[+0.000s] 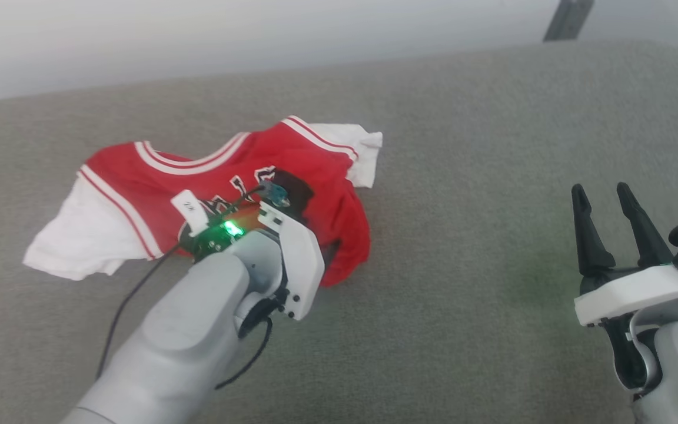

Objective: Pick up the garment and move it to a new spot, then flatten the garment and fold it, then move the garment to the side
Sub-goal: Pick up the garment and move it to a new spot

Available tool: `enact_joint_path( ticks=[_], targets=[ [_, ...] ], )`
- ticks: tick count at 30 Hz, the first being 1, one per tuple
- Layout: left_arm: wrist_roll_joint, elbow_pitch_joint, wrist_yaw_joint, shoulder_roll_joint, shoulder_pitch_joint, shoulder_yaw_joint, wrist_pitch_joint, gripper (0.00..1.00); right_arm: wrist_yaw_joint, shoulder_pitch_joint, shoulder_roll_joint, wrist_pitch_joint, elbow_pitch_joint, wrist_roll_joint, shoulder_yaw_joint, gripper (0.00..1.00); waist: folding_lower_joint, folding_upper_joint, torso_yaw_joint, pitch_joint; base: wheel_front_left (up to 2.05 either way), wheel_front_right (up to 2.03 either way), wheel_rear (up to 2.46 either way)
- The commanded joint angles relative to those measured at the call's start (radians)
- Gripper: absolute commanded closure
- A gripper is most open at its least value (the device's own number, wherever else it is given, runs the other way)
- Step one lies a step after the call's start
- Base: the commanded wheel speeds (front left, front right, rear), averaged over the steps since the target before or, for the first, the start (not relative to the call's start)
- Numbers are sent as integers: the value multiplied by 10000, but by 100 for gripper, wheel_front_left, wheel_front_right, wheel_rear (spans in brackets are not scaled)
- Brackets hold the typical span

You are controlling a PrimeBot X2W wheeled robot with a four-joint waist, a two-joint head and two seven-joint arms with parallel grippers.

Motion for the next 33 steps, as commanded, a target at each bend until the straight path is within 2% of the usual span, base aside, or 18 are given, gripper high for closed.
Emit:
enact_joint_path(
  ticks=[1,7,10,23,28,33],
  targets=[
    [-139,-128,-40,93,-106,27,-154,0,0,84,-32,-51,-18,-3,0,0,0,-1,216,-238,0,0,0],
    [-371,-1102,-44,797,265,396,-1213,0,-1,356,-103,26,-52,-78,-87,0,0,-1,624,-732,0,0,0],
    [-463,-1615,101,1241,557,726,-1723,0,-1,516,-111,77,-80,-120,-164,0,0,-1,813,-945,0,0,0],
    [-1039,-3831,1034,3306,3248,2667,-4400,0,-1,1317,-154,299,-364,-249,-641,0,0,-1,1374,-1714,0,0,0],
    [-1390,-4583,1587,3813,4619,3375,-5056,0,0,1660,-73,338,-528,-299,-895,0,0,-1,1536,-1899,0,0,0],
    [-1570,-5052,1866,4225,5787,4025,-5578,0,0,1884,-7,380,-673,-390,-1053,0,0,-1,1639,-1989,0,0,0]
  ],
)
